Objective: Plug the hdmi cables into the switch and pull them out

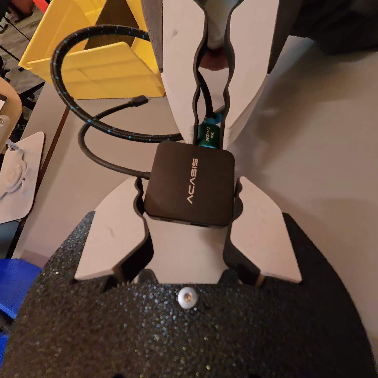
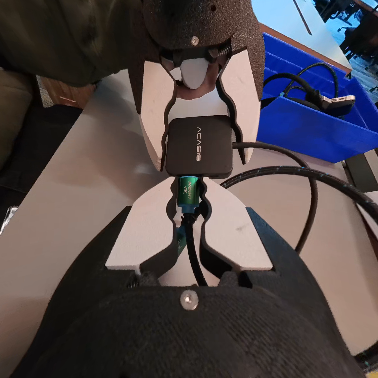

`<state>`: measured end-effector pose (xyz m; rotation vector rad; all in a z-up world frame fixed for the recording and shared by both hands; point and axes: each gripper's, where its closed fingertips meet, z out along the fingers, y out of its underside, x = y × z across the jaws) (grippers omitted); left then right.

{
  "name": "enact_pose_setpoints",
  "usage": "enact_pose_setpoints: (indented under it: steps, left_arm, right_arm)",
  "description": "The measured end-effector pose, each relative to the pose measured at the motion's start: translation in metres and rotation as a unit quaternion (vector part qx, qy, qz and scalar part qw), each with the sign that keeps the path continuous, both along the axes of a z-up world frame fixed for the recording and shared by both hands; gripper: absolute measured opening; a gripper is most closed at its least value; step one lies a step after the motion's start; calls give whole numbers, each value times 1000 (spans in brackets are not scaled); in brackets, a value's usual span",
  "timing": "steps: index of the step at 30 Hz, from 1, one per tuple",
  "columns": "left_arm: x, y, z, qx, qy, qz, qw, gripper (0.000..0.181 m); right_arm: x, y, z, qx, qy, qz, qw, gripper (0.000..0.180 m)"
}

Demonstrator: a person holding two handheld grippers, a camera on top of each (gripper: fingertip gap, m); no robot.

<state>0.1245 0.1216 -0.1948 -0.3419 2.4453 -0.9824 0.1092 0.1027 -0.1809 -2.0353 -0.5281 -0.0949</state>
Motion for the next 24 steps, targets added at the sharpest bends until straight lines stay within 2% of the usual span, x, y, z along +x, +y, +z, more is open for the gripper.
enact_pose_setpoints:
  steps: [16,24]
  left_arm:
    - [5,-4,4,17,0,7,1000,85]
    - [4,3,4,20,3,15,1000,85]
  right_arm:
    - [7,-5,-2,-10,-45,-8,999,21]
    - [3,3,-4,10,-20,-3,1000,28]
